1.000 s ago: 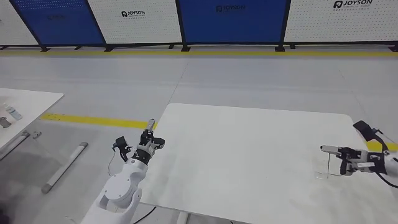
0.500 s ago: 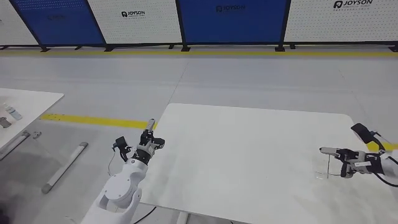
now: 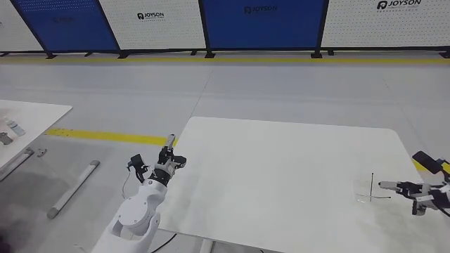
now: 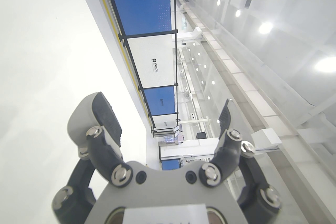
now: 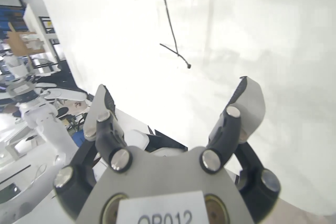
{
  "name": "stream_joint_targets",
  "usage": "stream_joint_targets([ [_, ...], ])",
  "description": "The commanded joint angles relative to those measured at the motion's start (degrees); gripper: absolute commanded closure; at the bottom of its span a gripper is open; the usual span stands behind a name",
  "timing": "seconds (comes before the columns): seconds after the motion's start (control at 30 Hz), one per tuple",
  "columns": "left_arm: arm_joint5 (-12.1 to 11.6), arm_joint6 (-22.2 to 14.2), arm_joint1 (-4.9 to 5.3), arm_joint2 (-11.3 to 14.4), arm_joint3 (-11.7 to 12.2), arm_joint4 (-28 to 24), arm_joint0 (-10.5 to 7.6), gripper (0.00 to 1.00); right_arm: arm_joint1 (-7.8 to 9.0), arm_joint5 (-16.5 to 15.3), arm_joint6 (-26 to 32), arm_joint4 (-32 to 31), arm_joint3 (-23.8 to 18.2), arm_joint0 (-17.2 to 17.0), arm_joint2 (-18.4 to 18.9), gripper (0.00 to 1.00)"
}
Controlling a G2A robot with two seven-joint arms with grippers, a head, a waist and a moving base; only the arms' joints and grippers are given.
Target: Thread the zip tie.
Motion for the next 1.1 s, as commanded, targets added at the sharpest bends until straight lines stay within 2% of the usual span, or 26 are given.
stream_joint_targets([
  [0.0, 0.0, 0.0, 0.0, 0.0, 0.0, 0.0, 0.0, 0.0, -0.02, -0.1, 0.0, 0.2, 0.0, -0.1, 0.1, 0.0],
  [0.27, 0.0, 0.0, 0.0, 0.0, 0.0, 0.0, 0.0, 0.0, -0.02, -0.1, 0.0, 0.2, 0.0, -0.1, 0.1, 0.0],
  [0.37, 0.0, 0.0, 0.0, 0.0, 0.0, 0.0, 0.0, 0.0, -0.36, -1.4, -0.9, 0.5, 0.4, -0.2, -1.3, 0.0],
  [0.47, 0.0, 0.0, 0.0, 0.0, 0.0, 0.0, 0.0, 0.0, -1.0, -3.0, 0.0, 1.0, 2.3, 1.8, -3.9, 0.0],
  [0.6, 0.0, 0.0, 0.0, 0.0, 0.0, 0.0, 0.0, 0.0, -1.74, -1.5, -0.7, 0.6, 5.5, 4.8, -6.2, 0.0],
  [0.9, 0.0, 0.0, 0.0, 0.0, 0.0, 0.0, 0.0, 0.0, -1.76, -1.6, -1.7, 0.5, 5.8, 4.6, -6.2, 0.0],
  [1.07, 0.0, 0.0, 0.0, 0.0, 0.0, 0.0, 0.0, 0.0, -1.38, -3.6, -2.7, 2.7, 6.9, 3.5, -4.4, 0.0],
])
